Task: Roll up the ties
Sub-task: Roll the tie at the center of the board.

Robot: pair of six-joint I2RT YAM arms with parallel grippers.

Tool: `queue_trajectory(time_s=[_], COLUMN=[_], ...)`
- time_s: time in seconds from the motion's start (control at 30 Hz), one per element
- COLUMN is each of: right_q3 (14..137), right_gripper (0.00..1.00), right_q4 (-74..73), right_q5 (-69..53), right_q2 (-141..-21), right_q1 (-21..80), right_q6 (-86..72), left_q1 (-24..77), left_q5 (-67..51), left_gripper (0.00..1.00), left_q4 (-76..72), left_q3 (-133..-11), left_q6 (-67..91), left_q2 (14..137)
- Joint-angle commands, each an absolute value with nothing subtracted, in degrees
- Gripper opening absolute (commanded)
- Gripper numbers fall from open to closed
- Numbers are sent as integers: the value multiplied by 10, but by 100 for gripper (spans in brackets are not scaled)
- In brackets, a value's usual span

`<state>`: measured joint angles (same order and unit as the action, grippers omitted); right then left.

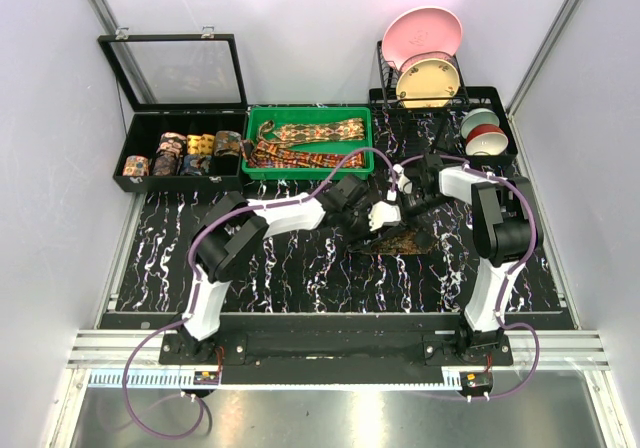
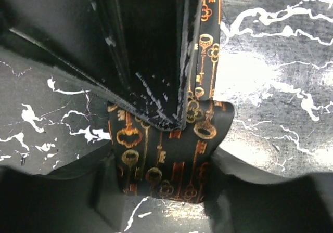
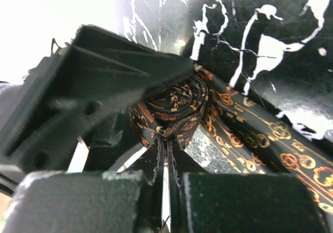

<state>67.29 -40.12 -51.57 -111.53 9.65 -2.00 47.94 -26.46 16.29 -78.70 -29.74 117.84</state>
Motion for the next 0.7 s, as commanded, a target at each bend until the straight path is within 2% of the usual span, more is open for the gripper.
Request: queue_trajectory(time_s=[0.0,0.03,0.13,0.37,0.67], right_q3=[664,664,674,698,713], right_gripper=[0,0,0,0,0], right_q4=[-421,-424,-433,-468,-477], right_q5=[-425,-411,-377,-330,-293], right_q2=[-1128,-1128,-1133,-1148,-1172], right_q1=[102,102,102,113,141], right_q6=[-7,-6,-7,-3,13], left_q1=[463,463,461,461,465], left_q5=[-285,-300,-339,-392,-410], left_gripper=[63,69,78,84,84], left_q4=[157,143,98,-13,-40], left_q3=[-737,-735,-729,-717,-704], left_q6=[-290,-279,-252,-208,-207], left_q2=[1159,1155,1143,1146,1161])
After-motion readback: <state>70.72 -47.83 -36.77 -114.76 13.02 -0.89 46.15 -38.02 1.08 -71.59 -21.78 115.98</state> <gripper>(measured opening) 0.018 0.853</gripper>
